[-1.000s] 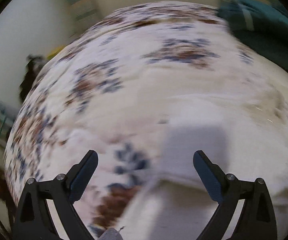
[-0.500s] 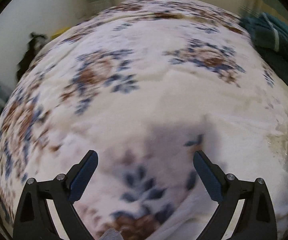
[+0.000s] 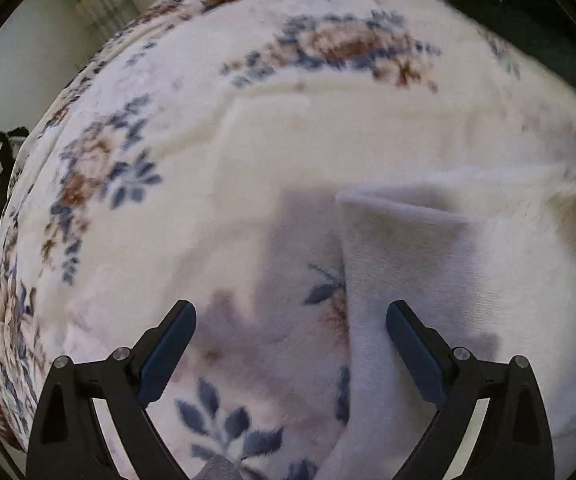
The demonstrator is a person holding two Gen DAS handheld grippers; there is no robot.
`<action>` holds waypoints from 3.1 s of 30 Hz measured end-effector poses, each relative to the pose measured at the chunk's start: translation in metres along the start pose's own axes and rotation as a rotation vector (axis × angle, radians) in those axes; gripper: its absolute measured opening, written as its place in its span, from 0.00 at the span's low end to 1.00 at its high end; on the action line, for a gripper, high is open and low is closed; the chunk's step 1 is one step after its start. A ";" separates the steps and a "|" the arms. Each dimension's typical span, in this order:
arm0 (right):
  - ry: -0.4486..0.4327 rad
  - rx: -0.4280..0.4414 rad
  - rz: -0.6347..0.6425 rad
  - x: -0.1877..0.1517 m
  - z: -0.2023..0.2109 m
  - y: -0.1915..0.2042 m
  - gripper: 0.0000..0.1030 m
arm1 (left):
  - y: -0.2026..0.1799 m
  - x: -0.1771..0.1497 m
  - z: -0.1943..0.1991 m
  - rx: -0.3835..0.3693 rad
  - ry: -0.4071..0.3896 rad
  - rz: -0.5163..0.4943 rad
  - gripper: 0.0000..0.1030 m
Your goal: Fold small clothes
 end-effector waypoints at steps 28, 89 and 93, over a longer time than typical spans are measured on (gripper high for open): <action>0.050 0.453 0.049 0.104 -0.013 -0.060 0.06 | -0.064 -0.264 0.131 0.114 0.141 0.305 1.00; 0.045 0.385 0.190 0.107 0.076 0.031 0.07 | -0.185 -0.339 0.240 -0.371 0.021 0.084 0.07; 0.000 0.345 0.265 0.090 0.113 0.115 0.07 | -0.116 -0.328 0.234 -0.421 0.043 0.195 0.07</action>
Point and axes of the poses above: each gripper's, at about its wrist camera, not at the fingertips, and z roughly against the way its jaws point, y to its left, x to its top, the point moved 2 cm from there along -z, roughly the way its jaws point, and after that the axes turned 4 degrees about y, right-handed, at the moved point
